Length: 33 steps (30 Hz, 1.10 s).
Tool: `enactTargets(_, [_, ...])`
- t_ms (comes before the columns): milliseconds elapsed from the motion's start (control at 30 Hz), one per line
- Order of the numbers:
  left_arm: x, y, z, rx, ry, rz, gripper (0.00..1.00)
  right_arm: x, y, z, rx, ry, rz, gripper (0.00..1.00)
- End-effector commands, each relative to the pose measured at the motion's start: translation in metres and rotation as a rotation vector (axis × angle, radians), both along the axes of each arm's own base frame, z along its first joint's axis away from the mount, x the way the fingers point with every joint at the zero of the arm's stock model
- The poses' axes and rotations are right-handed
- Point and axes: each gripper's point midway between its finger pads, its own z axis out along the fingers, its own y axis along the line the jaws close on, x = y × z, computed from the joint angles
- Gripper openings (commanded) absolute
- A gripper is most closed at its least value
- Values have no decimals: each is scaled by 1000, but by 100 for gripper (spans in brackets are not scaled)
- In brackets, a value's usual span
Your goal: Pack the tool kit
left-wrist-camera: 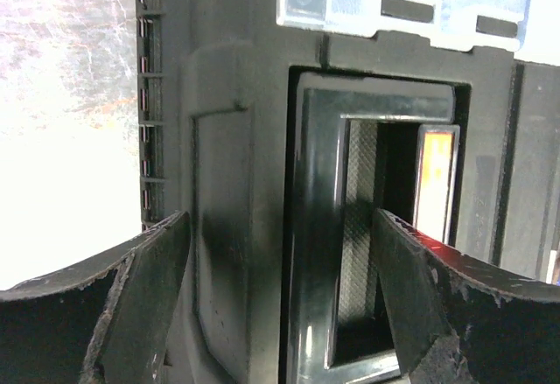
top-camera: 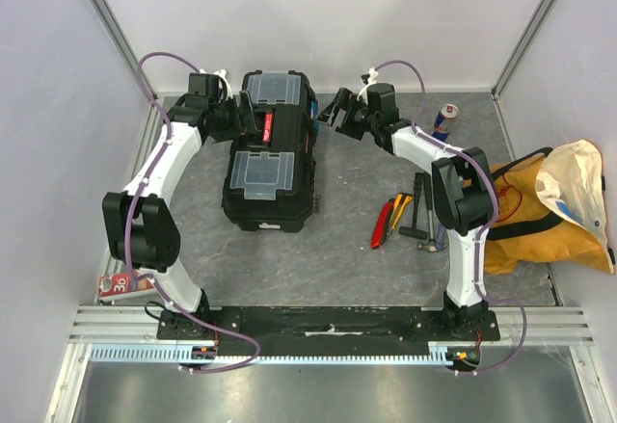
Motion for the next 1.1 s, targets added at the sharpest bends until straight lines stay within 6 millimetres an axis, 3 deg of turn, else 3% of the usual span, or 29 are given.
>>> enactTargets(0, [9, 3, 0, 60, -15, -44, 89, 21, 19, 37, 194, -114, 65, 98])
enactTargets(167, [4, -4, -12, 53, 16, -106, 87, 29, 30, 32, 345, -104, 102, 98])
enactTargets(467, [-15, -7, -31, 30, 94, -137, 86, 30, 44, -1, 535, 0, 135, 98])
enactTargets(533, [-19, -10, -36, 16, 121, -149, 86, 25, 49, 6, 623, 10, 173, 98])
enactTargets(633, [-23, -18, -42, -21, 159, -184, 86, 14, 56, 32, 764, -20, 265, 98])
enactTargets(900, [-25, -28, -52, -63, 209, -216, 85, 3, 73, 42, 793, -51, 370, 98])
enactTargets(1067, [-32, -32, -59, -71, 240, -240, 85, -19, 92, 55, 815, -112, 508, 98])
